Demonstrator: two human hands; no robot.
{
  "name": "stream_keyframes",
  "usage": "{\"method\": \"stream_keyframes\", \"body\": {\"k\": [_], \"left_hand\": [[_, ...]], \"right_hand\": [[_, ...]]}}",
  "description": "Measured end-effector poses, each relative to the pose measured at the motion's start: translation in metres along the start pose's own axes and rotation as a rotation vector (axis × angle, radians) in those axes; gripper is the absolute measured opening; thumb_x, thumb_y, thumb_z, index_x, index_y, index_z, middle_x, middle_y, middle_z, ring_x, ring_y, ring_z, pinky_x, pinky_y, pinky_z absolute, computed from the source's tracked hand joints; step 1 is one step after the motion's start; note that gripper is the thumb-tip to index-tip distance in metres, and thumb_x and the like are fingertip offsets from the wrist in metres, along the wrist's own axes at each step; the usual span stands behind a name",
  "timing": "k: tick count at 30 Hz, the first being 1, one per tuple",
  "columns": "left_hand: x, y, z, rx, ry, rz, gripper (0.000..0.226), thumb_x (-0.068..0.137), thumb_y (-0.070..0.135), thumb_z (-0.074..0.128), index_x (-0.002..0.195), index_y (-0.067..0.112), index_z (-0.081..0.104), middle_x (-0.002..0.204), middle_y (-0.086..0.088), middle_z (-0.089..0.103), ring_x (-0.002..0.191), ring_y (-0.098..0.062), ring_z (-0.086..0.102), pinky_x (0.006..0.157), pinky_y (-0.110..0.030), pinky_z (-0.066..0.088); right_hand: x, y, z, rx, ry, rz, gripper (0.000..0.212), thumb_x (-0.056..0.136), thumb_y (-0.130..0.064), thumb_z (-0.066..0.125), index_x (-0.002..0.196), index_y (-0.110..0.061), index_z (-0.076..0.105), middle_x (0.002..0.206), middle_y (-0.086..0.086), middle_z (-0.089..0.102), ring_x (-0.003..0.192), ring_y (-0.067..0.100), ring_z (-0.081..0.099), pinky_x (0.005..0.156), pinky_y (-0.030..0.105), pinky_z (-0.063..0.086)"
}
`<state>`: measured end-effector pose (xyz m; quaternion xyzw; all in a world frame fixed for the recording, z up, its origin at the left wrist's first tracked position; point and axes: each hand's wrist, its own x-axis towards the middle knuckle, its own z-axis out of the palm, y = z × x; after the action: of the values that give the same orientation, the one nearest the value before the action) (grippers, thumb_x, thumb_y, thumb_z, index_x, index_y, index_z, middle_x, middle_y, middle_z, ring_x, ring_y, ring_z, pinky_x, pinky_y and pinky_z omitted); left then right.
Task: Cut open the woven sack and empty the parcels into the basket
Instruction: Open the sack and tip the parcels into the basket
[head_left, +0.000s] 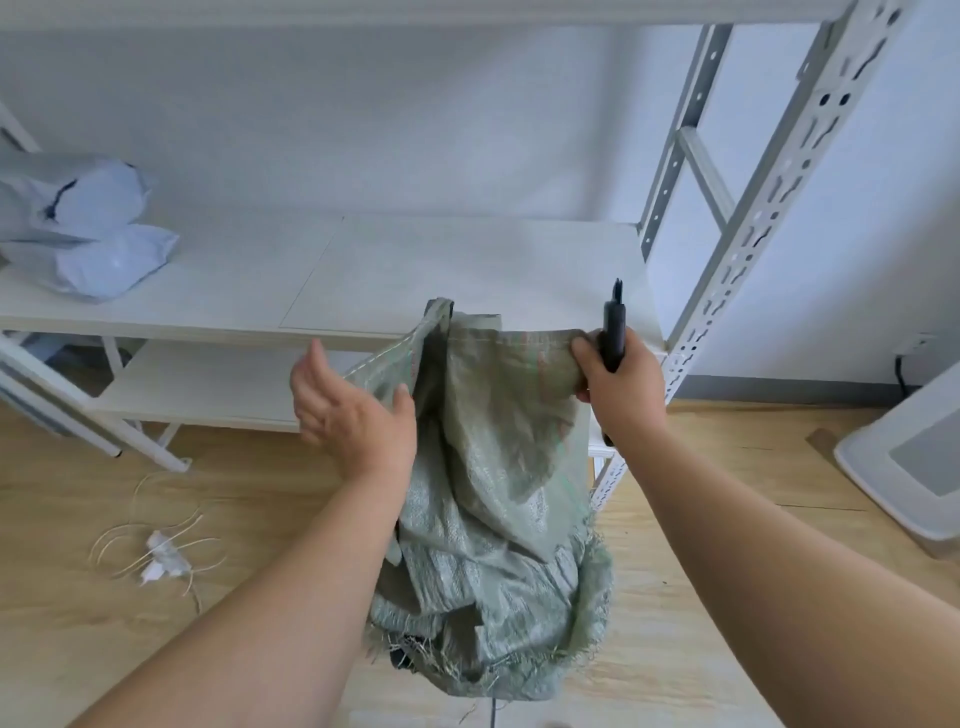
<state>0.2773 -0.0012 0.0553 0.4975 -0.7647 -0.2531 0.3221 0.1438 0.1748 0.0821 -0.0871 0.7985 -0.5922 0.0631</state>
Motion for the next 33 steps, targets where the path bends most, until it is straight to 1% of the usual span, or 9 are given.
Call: {"method": "stream_keyframes", "body": {"k": [5, 8, 13, 17, 19, 24, 27, 31, 33], "left_hand": [[0.012, 0.038, 0.003, 0.170, -0.339, 0.780, 0.085, 0.076, 0.008, 0.054, 0.148, 0.028, 0.015, 0.154, 0.001, 0.027, 0.147, -0.014, 0.008, 0.117, -0.040, -0.005], [0.022, 0.053, 0.011, 0.326, -0.580, 0.810, 0.065, 0.086, 0.023, 0.056, 0.144, 0.032, 0.029, 0.144, 0.006, 0.043, 0.143, -0.011, 0.021, 0.117, -0.045, -0.008], [0.041, 0.049, 0.008, 0.705, -0.599, 0.709, 0.029, 0.090, 0.045, 0.057, 0.114, 0.031, 0.060, 0.113, 0.007, 0.064, 0.126, -0.019, 0.045, 0.116, -0.049, -0.003], [0.045, 0.058, 0.007, 0.338, -0.297, 0.600, 0.017, 0.091, 0.036, 0.058, 0.101, 0.022, 0.063, 0.098, 0.001, 0.065, 0.104, -0.024, 0.056, 0.088, -0.037, 0.036], [0.032, 0.056, 0.011, 0.317, -0.445, 0.559, 0.015, 0.093, 0.031, 0.056, 0.100, 0.019, 0.062, 0.099, -0.001, 0.064, 0.098, -0.026, 0.058, 0.074, -0.033, 0.044], [0.019, 0.046, 0.018, 0.145, -0.312, 0.486, 0.014, 0.095, 0.026, 0.054, 0.095, 0.013, 0.061, 0.091, -0.003, 0.061, 0.090, -0.025, 0.056, 0.071, -0.036, 0.047], [0.017, 0.039, 0.017, 0.326, -0.496, 0.486, 0.012, 0.093, 0.028, 0.056, 0.096, 0.018, 0.063, 0.099, -0.003, 0.065, 0.087, -0.024, 0.055, 0.069, -0.031, 0.044], [0.017, 0.036, 0.014, 0.107, -0.250, 0.455, 0.015, 0.093, 0.020, 0.057, 0.106, 0.018, 0.064, 0.100, -0.002, 0.065, 0.095, -0.023, 0.053, 0.072, -0.034, 0.042], [0.009, 0.034, 0.017, 0.217, -0.442, 0.475, 0.016, 0.093, 0.023, 0.058, 0.107, 0.022, 0.066, 0.102, -0.001, 0.067, 0.092, -0.023, 0.058, 0.068, -0.031, 0.041]], "right_hand": [[0.000, 0.003, 0.000, 0.001, -0.050, -0.087, 0.017, 0.092, -0.026, 0.063, 0.080, -0.027, 0.052, 0.073, -0.002, 0.057, 0.068, 0.023, 0.058, 0.059, 0.022, 0.053], [0.002, 0.002, -0.003, -0.018, -0.042, -0.118, 0.017, 0.092, -0.027, 0.064, 0.079, -0.031, 0.053, 0.075, -0.005, 0.059, 0.076, 0.024, 0.062, 0.076, 0.044, 0.057], [0.007, 0.004, -0.008, -0.052, 0.055, -0.060, 0.020, 0.093, -0.031, 0.060, 0.077, -0.029, 0.049, 0.078, 0.001, 0.059, 0.082, 0.033, 0.066, 0.080, 0.050, 0.055], [0.018, 0.003, -0.009, -0.030, 0.180, -0.065, 0.015, 0.094, -0.033, 0.056, 0.089, -0.019, 0.052, 0.086, 0.007, 0.065, 0.086, 0.034, 0.067, 0.080, 0.052, 0.054], [0.022, 0.005, -0.006, -0.163, 0.023, -0.030, 0.011, 0.092, -0.030, 0.059, 0.091, -0.019, 0.054, 0.087, 0.009, 0.067, 0.084, 0.034, 0.068, 0.078, 0.052, 0.055], [0.020, 0.010, -0.002, -0.151, 0.155, -0.019, 0.015, 0.095, -0.030, 0.053, 0.095, -0.016, 0.052, 0.083, 0.002, 0.063, 0.081, 0.029, 0.064, 0.074, 0.040, 0.051], [0.018, 0.014, -0.003, -0.256, -0.040, -0.005, 0.010, 0.092, -0.027, 0.059, 0.096, -0.018, 0.055, 0.086, 0.005, 0.065, 0.082, 0.028, 0.066, 0.076, 0.045, 0.054], [0.018, 0.019, -0.008, -0.155, 0.154, -0.022, 0.017, 0.097, -0.030, 0.052, 0.097, -0.012, 0.053, 0.081, 0.003, 0.063, 0.074, 0.020, 0.058, 0.068, 0.034, 0.047], [0.014, 0.022, -0.005, -0.267, -0.010, 0.017, 0.013, 0.095, -0.029, 0.054, 0.096, -0.016, 0.052, 0.085, 0.004, 0.065, 0.079, 0.025, 0.063, 0.070, 0.038, 0.051]]}}
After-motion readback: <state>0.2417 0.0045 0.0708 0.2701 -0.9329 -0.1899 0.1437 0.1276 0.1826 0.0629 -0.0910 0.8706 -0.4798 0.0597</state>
